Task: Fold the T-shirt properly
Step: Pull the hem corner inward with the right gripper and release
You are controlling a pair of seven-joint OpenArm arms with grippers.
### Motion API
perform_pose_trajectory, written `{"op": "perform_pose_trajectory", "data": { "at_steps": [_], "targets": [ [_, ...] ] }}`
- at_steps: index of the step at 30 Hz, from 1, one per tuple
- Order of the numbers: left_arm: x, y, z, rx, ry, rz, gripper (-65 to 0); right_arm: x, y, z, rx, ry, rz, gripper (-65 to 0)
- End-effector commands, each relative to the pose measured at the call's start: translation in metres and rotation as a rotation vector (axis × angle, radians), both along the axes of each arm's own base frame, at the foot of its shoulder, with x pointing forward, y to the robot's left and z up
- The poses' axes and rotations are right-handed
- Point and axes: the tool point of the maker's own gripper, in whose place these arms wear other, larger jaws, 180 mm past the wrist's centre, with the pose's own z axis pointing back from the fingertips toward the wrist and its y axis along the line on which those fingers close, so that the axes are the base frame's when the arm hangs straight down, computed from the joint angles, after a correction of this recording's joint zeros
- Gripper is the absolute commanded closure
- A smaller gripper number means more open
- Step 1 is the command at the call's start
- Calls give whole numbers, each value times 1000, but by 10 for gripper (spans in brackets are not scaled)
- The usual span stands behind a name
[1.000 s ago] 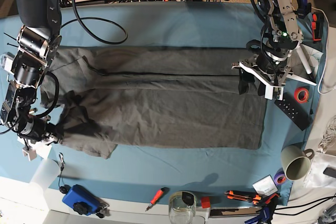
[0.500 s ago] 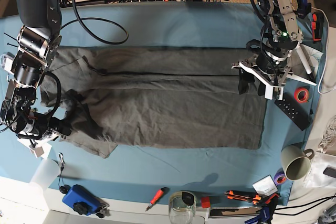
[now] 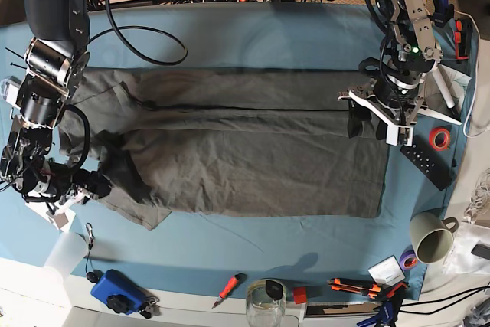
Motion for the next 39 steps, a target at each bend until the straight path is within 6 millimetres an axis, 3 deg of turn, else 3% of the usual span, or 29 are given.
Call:
{"op": "perform_pose_trajectory", "data": {
  "at_steps": [1,8,14,20,24,28,33,39],
  "targets": [
    [8,0,17,-3,-63,-5,-361,14,-6,26,0,-70,-5,-206],
    [8,0,17,-3,-63,-5,-361,21,-9,40,16,-114,-18,-213],
    [8,0,17,-3,-63,-5,-361,31,-41,60,-21,-220,-108,-213],
    [8,0,17,-3,-63,-5,-361,38,-69,62,-133,-266,-195,-212],
    [7,0,16,-3,-62,-5,-361,46,-94,57,-227,-269,-343,-212],
    [8,0,16,-3,-62,-5,-361,52,-86,47,-258,-263,-350,-212],
    [7,0,16,-3,-60,-5,-361,57,-75,19,-266,-219,-423,-212],
    [5,0,14,-3,-51,-5,-361,53,-55,-7,-218,-148,-400,-212]
  ]
}}
